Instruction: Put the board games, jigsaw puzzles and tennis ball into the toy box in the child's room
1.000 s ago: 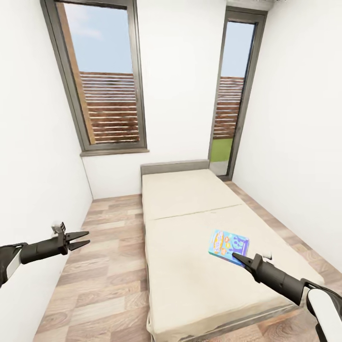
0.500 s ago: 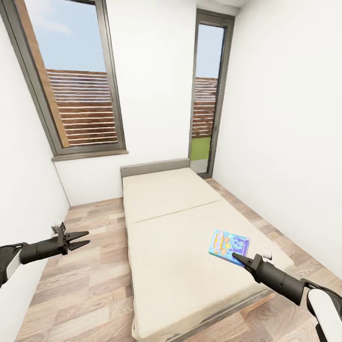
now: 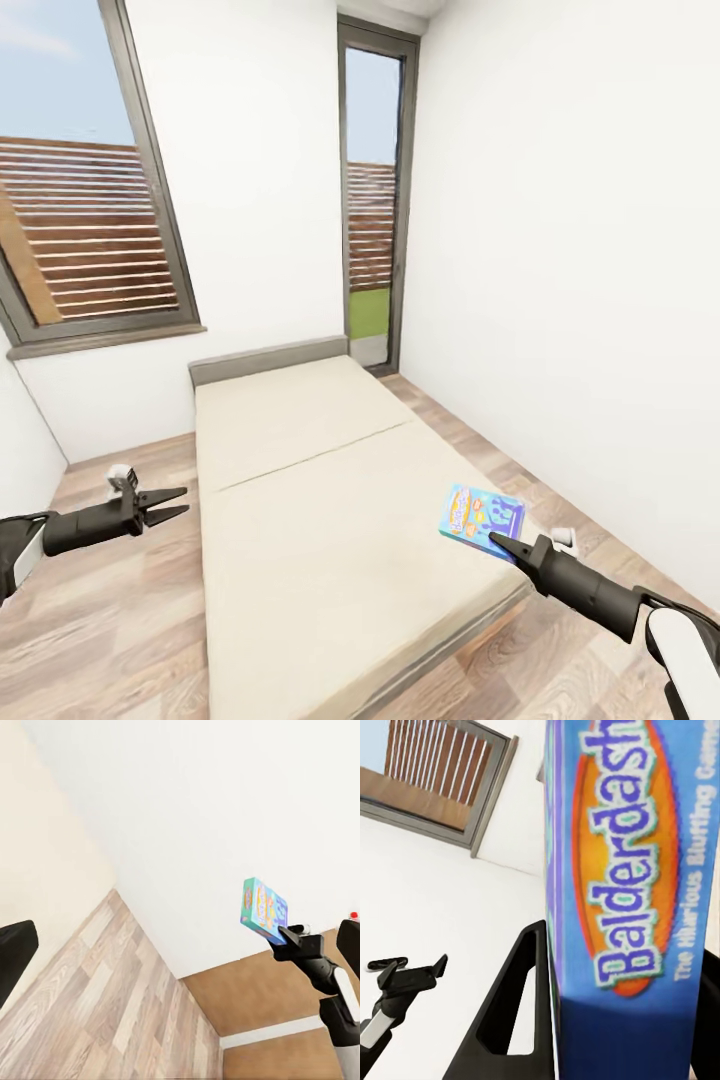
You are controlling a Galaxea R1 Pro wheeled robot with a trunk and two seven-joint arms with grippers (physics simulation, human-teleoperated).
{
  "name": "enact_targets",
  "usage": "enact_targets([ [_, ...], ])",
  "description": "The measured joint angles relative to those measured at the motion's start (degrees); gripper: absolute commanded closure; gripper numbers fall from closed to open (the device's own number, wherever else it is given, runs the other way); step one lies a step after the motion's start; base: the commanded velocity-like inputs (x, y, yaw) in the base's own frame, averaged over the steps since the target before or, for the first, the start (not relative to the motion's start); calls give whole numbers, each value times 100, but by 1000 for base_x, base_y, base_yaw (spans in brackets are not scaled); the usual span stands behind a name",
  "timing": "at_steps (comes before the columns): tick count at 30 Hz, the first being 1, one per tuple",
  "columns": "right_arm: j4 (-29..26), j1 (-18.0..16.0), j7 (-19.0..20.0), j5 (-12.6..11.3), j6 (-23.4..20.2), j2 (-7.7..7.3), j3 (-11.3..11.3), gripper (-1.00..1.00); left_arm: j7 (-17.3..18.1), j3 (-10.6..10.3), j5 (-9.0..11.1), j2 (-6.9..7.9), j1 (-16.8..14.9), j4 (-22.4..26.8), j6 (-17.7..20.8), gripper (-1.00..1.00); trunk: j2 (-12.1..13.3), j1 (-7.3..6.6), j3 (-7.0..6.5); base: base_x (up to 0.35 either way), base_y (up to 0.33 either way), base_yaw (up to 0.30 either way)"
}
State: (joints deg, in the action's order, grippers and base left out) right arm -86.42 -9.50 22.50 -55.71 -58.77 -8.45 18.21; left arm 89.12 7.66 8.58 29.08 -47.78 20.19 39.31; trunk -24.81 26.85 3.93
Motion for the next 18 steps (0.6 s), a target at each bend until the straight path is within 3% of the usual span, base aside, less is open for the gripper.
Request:
enact_targets([
  [6,1,0,0,-1,1,0,-1,100,2,3,-15,0,-2,1,-1,-100,-1,1,0,14,-147,-281],
  [18,2,0,1,-4,1,0,0,100,2,3,-17,0,-1,0,-3,-100,0,1,0,1,-12,-282],
])
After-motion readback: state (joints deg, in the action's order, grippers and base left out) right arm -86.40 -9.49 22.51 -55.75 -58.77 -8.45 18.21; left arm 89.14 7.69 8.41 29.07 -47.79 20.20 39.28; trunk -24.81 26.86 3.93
